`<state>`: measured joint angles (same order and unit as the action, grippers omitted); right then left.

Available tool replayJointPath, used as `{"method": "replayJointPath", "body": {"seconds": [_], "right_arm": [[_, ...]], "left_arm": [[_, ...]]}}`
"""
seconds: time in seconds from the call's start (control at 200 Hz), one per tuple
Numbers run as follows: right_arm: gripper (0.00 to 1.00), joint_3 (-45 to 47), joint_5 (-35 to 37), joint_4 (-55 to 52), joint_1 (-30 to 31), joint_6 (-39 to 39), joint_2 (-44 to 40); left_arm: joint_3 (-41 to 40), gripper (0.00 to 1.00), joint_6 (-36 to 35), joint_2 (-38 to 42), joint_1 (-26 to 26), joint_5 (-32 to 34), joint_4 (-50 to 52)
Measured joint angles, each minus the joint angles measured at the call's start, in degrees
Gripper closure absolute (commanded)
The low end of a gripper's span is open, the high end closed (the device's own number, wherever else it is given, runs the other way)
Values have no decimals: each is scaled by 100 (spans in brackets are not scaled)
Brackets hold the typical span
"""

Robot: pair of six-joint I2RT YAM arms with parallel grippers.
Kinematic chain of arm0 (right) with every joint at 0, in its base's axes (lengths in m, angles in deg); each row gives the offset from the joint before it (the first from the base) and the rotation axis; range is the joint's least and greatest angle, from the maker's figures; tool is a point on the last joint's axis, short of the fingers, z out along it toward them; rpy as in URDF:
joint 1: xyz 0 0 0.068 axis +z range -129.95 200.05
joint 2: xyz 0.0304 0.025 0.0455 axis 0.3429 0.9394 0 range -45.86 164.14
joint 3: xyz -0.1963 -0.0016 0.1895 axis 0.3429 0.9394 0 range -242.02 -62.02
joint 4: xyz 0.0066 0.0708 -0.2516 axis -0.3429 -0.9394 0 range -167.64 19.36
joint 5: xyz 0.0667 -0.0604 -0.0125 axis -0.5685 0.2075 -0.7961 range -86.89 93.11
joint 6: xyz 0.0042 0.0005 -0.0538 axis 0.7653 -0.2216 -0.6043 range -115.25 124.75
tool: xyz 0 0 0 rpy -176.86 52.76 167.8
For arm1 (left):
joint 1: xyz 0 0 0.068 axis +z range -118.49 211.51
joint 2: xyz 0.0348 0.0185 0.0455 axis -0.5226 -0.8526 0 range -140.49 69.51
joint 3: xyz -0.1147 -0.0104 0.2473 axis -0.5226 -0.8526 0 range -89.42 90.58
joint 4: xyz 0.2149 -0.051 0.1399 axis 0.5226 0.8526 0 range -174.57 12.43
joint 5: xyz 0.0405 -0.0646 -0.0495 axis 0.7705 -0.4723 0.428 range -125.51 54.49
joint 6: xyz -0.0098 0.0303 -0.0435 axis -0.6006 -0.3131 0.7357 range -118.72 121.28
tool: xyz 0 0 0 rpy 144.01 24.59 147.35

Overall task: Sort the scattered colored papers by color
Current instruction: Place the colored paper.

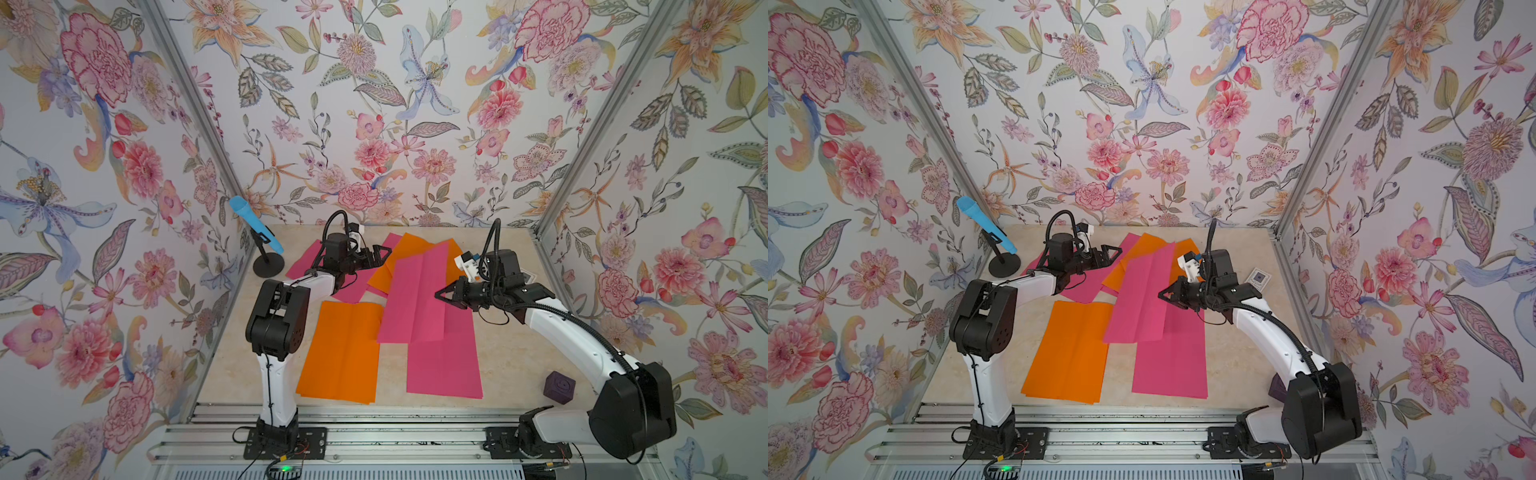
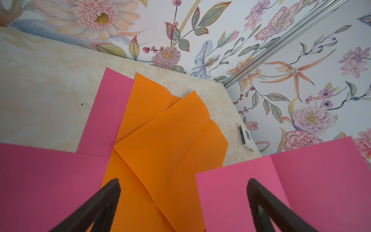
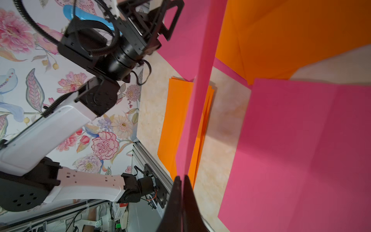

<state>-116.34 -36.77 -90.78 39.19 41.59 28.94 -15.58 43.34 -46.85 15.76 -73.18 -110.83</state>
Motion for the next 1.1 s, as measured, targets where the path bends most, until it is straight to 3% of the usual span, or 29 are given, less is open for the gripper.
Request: {"method": "replayJointPath", "body": {"seconds": [0.175,0.385,0.781,1.101], "right_arm": [[100,1281,105,-48,-413,-4,-645],[100,1867,-72,-72,-831,-129,-800],[100,1703,-271,-907,-1023,-892,-568],[100,1335,216,-1338,-857,-1357,-9]], "left_arm": [[-151,0,0,129,-46,42,2],[-273,0,-7,249,-223,66,15],[-413,0,-74,463,-369,81,94],[-599,0,-111,496,-568,39,173]]}}
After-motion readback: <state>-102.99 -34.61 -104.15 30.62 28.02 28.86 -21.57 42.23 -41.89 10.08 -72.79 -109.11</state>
